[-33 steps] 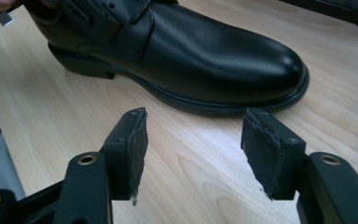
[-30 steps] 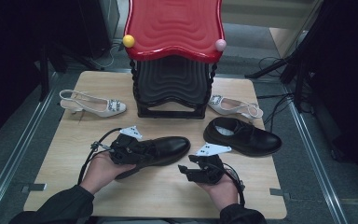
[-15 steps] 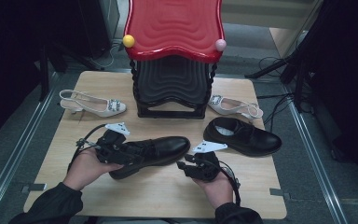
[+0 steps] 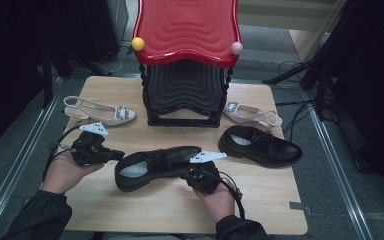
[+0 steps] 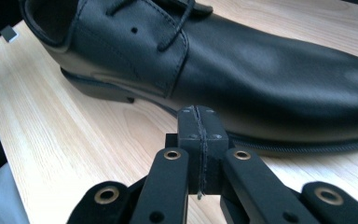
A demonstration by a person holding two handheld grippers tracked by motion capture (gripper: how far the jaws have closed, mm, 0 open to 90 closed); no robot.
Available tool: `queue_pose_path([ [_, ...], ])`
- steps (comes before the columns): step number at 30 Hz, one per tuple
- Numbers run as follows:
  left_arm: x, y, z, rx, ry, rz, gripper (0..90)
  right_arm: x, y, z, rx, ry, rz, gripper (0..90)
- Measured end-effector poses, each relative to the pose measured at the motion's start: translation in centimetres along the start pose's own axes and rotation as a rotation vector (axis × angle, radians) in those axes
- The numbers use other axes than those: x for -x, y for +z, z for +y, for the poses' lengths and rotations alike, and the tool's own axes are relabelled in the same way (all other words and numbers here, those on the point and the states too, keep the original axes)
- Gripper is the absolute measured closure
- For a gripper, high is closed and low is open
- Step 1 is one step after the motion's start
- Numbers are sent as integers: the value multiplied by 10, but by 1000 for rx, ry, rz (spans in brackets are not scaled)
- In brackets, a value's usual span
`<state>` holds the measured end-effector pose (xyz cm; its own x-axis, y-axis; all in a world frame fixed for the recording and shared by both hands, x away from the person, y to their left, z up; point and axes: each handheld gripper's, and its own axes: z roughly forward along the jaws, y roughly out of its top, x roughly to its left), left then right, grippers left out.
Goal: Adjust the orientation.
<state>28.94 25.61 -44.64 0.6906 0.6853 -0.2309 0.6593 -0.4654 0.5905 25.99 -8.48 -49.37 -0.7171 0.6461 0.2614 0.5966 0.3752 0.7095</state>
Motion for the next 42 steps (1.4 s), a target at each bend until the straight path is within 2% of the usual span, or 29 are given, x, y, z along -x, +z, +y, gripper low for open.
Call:
queue_pose_path([
  [1, -4, 2, -2, 1, -5, 7, 900, -1, 2, 1, -1, 1, 3, 900],
  [4, -14, 12, -6, -1, -42, -23, 900, -4, 8, 2, -10, 4, 16, 900],
  [5, -15, 16, -6, -6, -38, -26, 900, -5, 11, 2, -15, 5, 22, 900],
  [8, -16, 22, -7, -23, -42, -22, 900, -9, 18, 2, -29, 8, 41, 900],
  [15, -15, 25, -11, -21, -63, -30, 900, -8, 26, 7, -34, 7, 43, 900],
  [24, -2, 28, -14, -14, -74, -78, 900, 0, 26, 12, -41, 32, 11, 900],
  [42, 28, 40, -11, 10, -70, -82, 900, 16, 27, 22, -50, 69, -9, 900],
])
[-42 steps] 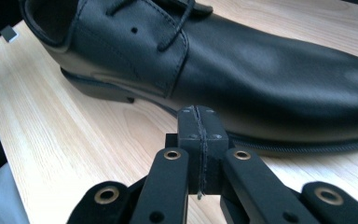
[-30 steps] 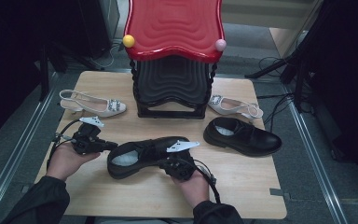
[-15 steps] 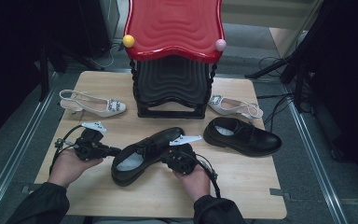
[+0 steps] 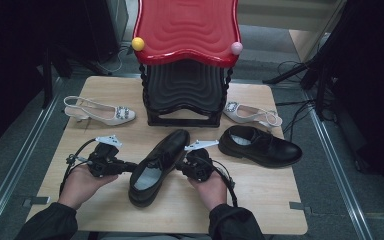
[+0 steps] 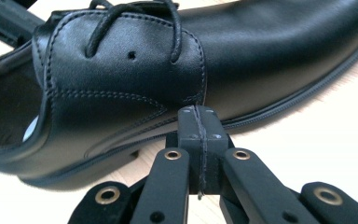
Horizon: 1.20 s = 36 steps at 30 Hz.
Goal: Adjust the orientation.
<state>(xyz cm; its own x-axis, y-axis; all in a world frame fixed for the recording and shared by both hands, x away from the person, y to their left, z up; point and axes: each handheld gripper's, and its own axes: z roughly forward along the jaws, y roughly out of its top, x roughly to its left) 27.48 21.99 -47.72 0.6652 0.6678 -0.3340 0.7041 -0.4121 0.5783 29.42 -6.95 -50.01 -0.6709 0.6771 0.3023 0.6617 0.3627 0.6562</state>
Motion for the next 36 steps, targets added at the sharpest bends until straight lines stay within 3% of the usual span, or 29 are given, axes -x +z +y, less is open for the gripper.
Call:
queue_pose_path([
  [6, 5, 5, 1, 6, 1, -8, 900, 5, 2, 4, 4, 14, -2, 900],
  [21, 11, 15, 4, 6, 2, -46, 892, 17, 5, 19, -30, -17, -14, 898],
  [22, 10, 15, 4, 5, -3, -46, 884, 19, 4, 18, -33, -26, -11, 858],
  [25, 9, 9, 3, 14, -11, -60, 827, 18, -2, 15, -48, -96, -23, 760],
  [27, 9, 6, 3, 11, -7, -69, 769, 19, -8, 13, -53, -116, -24, 698],
  [30, 10, 3, 3, 4, 1, -63, 680, 22, -19, 11, -60, -111, -7, 642],
  [36, 9, -4, 5, 9, 18, -56, 530, 33, -44, 9, -39, -70, -7, 620],
])
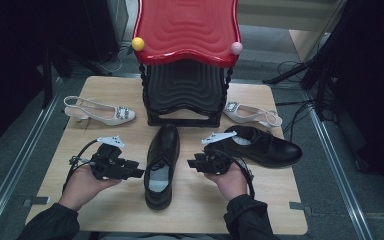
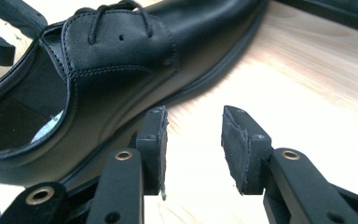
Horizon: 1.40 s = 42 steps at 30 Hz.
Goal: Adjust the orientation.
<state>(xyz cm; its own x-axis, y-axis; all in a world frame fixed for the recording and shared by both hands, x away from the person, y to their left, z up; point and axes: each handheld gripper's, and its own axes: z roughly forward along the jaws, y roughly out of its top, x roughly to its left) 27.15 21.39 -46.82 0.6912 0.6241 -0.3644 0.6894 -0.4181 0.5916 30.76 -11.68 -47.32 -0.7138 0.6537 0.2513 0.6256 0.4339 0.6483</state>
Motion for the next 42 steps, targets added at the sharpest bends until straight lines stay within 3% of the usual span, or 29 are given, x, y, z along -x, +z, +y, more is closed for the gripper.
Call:
queue_pose_path([
  [5, -1, -3, 4, -8, 22, -15, 504, 13, -19, -3, 30, 33, -18, 643],
  [16, -10, -3, 8, -24, 26, -11, 470, 40, -49, -4, 63, 125, -56, 899],
  [31, -12, -2, 4, -36, 34, -13, 433, 77, -71, 3, 87, 184, -139, 900],
  [42, -15, -8, -3, -23, 14, 4, 424, 94, -68, 10, 91, 220, -188, 900],
])
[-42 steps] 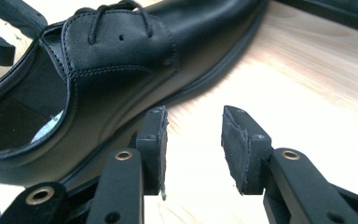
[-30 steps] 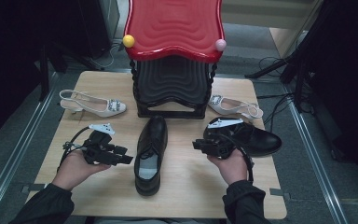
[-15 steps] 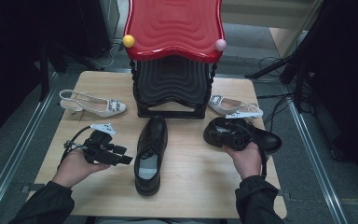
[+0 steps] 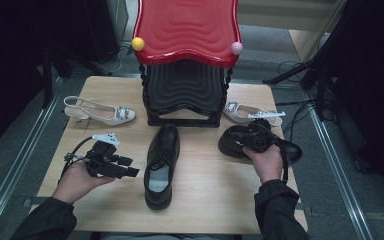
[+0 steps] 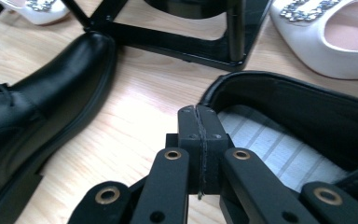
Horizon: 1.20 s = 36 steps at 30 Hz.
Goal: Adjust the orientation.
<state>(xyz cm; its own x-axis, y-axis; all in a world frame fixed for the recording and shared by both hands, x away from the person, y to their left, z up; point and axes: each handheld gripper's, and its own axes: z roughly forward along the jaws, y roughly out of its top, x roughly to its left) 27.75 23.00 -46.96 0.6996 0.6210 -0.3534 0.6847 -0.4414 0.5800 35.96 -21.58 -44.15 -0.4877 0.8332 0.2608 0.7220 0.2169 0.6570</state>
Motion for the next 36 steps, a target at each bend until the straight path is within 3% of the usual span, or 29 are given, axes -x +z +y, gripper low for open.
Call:
queue_pose_path([
  [2, -1, -1, -2, 2, -7, -18, 423, 3, 2, 0, -6, 8, -8, 900],
  [7, -3, -4, -5, 13, -20, -8, 423, 10, 9, 0, -4, 43, 10, 900],
  [9, -3, -5, -6, 13, -22, -5, 419, 13, 9, 0, -5, 37, -27, 900],
  [18, -5, -5, -7, 11, -24, 3, 411, 23, 26, -6, -55, 68, -23, 900],
  [29, -8, -4, -5, 10, -18, 6, 407, 17, 21, -12, -72, 63, -6, 900],
  [36, -9, -3, -1, 10, -15, 5, 406, 10, 17, -18, -79, 58, 34, 900],
])
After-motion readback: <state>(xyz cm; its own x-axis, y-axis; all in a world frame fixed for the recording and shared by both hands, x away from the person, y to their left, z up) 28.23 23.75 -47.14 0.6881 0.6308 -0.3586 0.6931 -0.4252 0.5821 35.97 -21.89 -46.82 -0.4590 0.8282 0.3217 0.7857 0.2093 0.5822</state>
